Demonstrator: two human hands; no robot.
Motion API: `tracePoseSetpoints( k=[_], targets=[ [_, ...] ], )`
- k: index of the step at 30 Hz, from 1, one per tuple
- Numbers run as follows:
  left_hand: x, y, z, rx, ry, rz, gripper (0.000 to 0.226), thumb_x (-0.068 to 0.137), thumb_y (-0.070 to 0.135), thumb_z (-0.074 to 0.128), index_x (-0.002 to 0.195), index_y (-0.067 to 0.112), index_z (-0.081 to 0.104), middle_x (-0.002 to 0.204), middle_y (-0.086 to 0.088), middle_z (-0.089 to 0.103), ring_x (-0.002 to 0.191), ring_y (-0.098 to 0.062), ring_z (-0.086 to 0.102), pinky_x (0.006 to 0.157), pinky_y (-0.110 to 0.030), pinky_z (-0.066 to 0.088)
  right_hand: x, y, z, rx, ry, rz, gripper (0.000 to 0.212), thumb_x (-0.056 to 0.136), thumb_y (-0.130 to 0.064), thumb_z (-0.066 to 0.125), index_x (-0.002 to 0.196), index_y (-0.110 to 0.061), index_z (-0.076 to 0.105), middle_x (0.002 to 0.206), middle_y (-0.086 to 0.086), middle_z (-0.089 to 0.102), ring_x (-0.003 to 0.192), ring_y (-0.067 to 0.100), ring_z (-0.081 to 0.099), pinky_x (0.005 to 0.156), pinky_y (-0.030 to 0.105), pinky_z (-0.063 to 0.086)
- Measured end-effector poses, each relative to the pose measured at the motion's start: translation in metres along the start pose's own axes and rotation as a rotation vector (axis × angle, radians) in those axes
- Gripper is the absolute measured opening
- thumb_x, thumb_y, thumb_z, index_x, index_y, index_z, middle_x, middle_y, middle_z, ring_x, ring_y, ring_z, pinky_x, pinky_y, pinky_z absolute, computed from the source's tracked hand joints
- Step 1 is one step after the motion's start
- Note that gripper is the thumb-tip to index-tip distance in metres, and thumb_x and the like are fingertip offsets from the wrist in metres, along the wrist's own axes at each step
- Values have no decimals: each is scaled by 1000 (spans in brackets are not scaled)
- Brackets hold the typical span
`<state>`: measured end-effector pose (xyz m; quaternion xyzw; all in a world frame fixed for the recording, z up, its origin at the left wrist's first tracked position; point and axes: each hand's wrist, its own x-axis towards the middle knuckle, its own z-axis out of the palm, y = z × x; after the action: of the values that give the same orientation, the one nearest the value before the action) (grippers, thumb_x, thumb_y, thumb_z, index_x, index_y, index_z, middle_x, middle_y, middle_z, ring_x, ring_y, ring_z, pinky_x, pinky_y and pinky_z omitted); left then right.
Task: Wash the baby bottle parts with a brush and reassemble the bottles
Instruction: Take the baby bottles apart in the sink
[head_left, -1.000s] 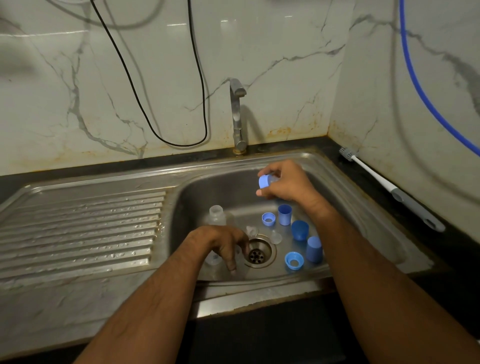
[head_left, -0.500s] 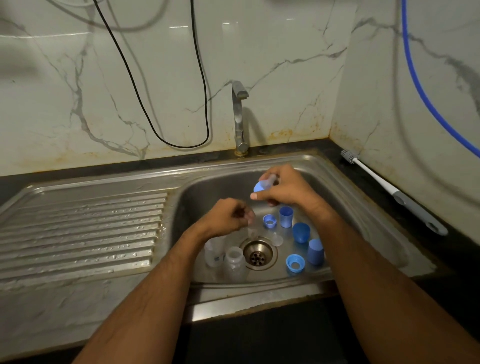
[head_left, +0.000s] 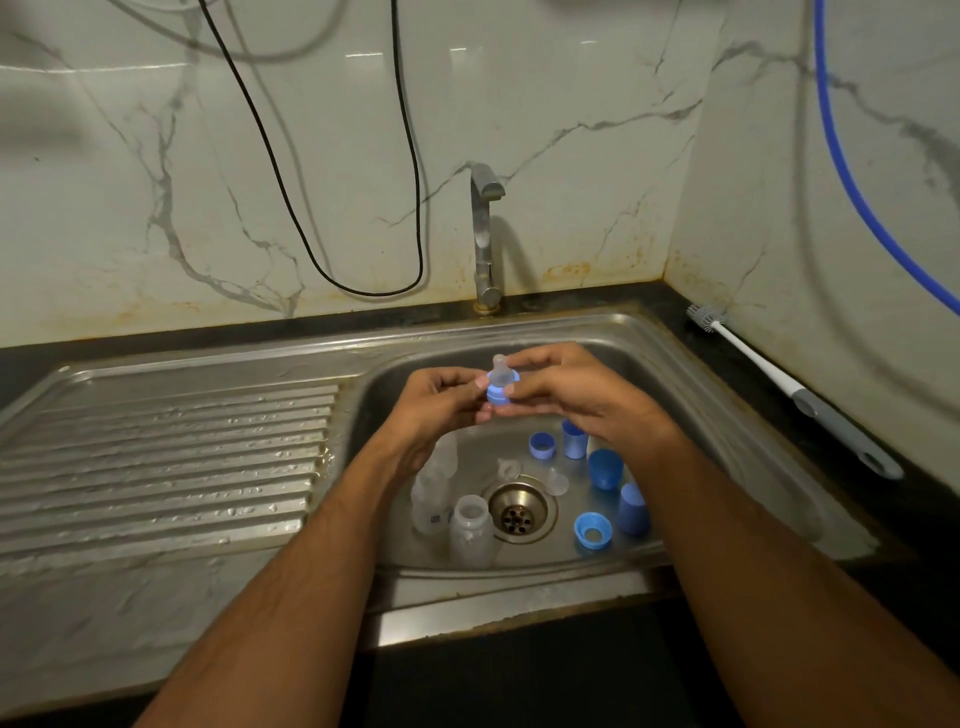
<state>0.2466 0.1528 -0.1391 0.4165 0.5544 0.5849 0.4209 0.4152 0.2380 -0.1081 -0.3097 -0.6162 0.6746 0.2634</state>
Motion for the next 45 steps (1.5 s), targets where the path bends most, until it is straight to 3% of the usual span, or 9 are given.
tracePoseSetpoints(
  k=[4, 9, 19, 25, 32, 35, 39, 42, 45],
  targets=[
    [0, 3, 0, -20, 21, 17, 25, 95, 13, 67, 117, 2, 70, 105, -16, 75, 99, -30, 71, 91, -40, 59, 1, -2, 0, 164, 39, -2, 27, 91, 5, 62, 118, 7, 64, 106, 25, 74, 97, 36, 74, 87, 46, 61],
    [-1, 3, 2, 31, 8, 24, 24, 94, 12, 68, 117, 5, 72, 106, -14, 75, 106, -37, 69, 91, -41, 59, 3, 2, 3, 41, 131, -19, 27, 87, 0, 73, 112, 8, 68, 98, 24, 75, 88, 32, 76, 73, 37, 64],
    [-4, 6, 8, 40, 12, 38, 22, 95, 8, 63, 115, 4, 72, 105, -15, 75, 105, -32, 70, 97, -47, 56, 8, 2, 14, -153, 198, -48, 23, 88, -3, 74, 110, 2, 72, 98, 18, 73, 85, 29, 76, 69, 32, 64],
    [-5, 5, 12, 25, 8, 1, 22, 95, 2, 58, 110, 2, 73, 105, -17, 75, 110, -38, 67, 98, -48, 53, 9, -2, 16, -247, 244, -4, 16, 86, -1, 76, 101, 0, 72, 87, 15, 71, 73, 23, 74, 55, 22, 59],
    [-2, -1, 19, 50, 14, -29, 21, 96, 5, 58, 111, -1, 72, 105, -26, 72, 91, -29, 64, 86, -39, 55, 17, 2, 20, -469, 353, 22, 9, 86, -4, 77, 94, -4, 73, 86, 12, 70, 75, 22, 73, 48, 17, 54],
    [-1, -3, 22, 81, 12, -35, 19, 97, 9, 61, 108, 1, 73, 103, -27, 71, 88, -28, 63, 89, -42, 55, 17, 4, 21, -555, 390, 10, 7, 86, -9, 79, 84, -10, 72, 81, 8, 69, 67, 17, 71, 43, 13, 49],
    [-1, -5, 27, 92, 14, -60, 20, 97, 13, 62, 104, -2, 73, 100, -30, 69, 84, -25, 60, 85, -38, 54, 21, 10, 21, -649, 433, -45, 10, 83, -15, 83, 84, -11, 74, 79, 9, 72, 60, 13, 72, 56, 22, 60],
    [0, -5, 31, 106, 32, -46, 17, 96, 8, 61, 100, -2, 74, 87, -19, 72, 80, -21, 62, 81, -34, 55, 23, 13, 25, -728, 459, -72, 14, 79, -10, 86, 87, -10, 74, 84, 10, 74, 70, 19, 74, 69, 35, 64],
    [-1, -6, 35, 136, 81, -3, 15, 96, 8, 62, 99, 1, 74, 85, -14, 74, 79, -19, 69, 81, -34, 59, 23, 15, 27, -737, 419, -94, 20, 77, -8, 87, 89, -10, 71, 89, 9, 73, 78, 21, 74, 69, 37, 64]
  ],
)
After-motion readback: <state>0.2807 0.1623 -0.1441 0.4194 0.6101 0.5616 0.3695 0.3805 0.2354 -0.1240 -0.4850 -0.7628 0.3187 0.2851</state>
